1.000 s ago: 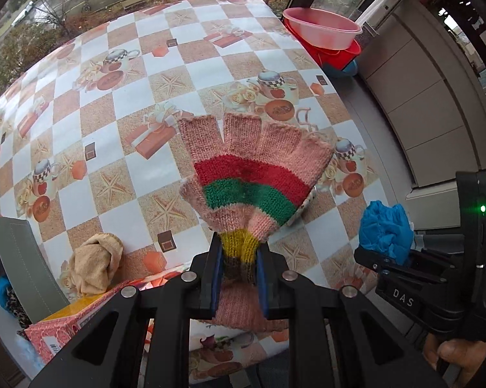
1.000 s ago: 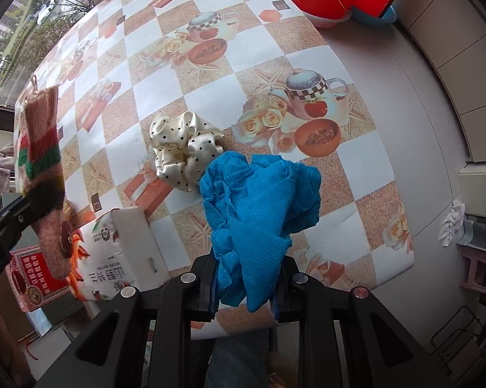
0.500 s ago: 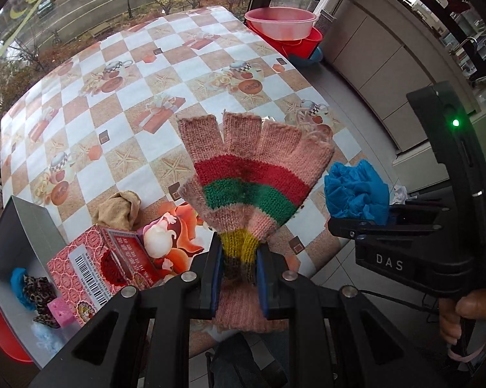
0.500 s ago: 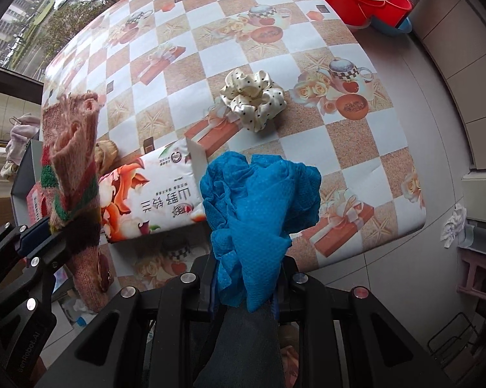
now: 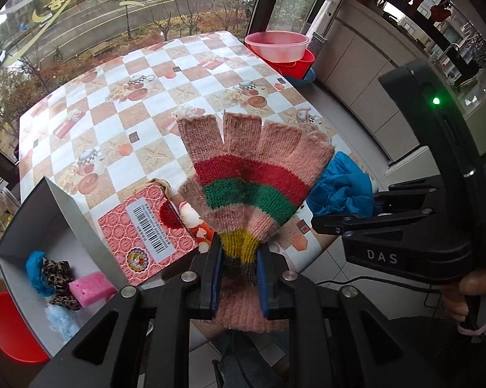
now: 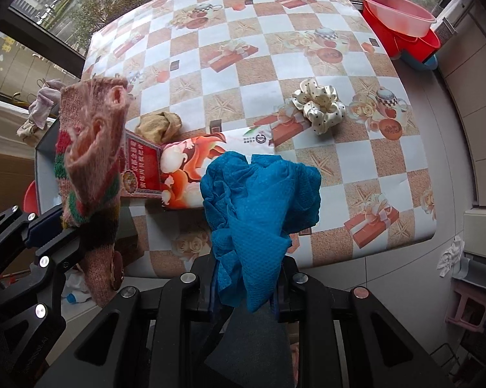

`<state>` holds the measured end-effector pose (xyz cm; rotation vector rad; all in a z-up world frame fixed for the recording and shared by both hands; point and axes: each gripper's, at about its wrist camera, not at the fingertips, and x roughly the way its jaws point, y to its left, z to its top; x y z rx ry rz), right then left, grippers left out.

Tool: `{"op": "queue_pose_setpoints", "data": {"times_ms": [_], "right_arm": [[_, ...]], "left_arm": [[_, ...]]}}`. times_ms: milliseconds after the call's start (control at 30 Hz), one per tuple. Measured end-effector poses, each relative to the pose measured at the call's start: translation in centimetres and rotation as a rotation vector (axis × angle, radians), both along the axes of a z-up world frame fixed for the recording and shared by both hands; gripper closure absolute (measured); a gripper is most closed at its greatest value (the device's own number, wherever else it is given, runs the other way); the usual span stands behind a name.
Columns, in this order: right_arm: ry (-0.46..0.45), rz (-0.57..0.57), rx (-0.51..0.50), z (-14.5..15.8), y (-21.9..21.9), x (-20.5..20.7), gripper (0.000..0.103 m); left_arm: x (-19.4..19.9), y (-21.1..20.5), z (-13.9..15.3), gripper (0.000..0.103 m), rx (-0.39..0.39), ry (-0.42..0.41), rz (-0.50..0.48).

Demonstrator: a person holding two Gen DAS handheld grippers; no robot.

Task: Organize soft objects
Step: 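Lift the striped glove and blue cloth with both tools toward the white box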

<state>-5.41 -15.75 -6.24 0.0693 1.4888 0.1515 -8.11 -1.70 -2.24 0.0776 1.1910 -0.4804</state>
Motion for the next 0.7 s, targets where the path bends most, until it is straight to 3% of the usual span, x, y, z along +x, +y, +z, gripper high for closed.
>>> {"op": "queue_pose_setpoints", "data": {"times_ms": [367,700], "right_arm": [[-0.055,0.132,-0.014,2.0,6.0,-1.0,0.079],[-0.123,0.246,0.005,4.5,11.4,0.2,0.079]], "left_arm": [[-2.0,6.7,1.4,0.083,-0.033,-0.047,0.133],[-3.4,14.2,1.8,0.083,-0.058,-0.058,0.384]]}}
